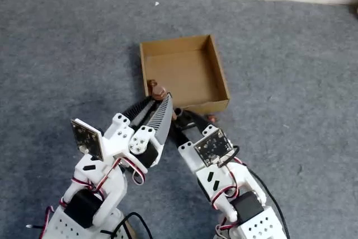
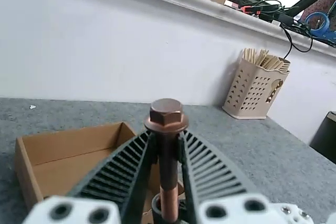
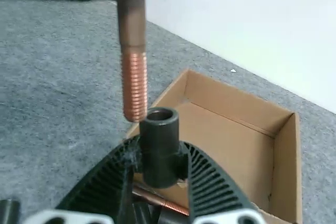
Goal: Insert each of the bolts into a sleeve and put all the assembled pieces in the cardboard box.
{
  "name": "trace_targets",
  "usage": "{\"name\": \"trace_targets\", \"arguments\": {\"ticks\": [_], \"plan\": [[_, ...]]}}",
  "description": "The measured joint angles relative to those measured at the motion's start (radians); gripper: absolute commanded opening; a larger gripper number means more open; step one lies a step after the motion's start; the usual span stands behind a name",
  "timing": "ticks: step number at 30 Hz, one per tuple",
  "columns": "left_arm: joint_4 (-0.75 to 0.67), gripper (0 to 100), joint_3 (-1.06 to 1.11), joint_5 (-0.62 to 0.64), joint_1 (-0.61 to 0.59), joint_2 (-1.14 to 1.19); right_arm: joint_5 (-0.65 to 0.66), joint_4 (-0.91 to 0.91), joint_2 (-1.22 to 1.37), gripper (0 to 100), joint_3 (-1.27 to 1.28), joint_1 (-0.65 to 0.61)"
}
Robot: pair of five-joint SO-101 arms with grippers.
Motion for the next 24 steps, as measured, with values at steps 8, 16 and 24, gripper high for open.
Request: {"name": "trace_targets", "arguments": {"ticks": [8,16,24], "plan": [[-0.006,1,0.0,0.0,0.0,0.0,0.0,0.0,0.0,0.5,0.0,-0.003],[-0.155,1,0.061,0.0,-0.028,0.0,0.0,0.0,0.0,0.5,0.0,-0.003],[-0.169,1,0.094,0.0,-0.025,0.0,0.0,0.0,0.0,0.5,0.0,-0.003]]}}
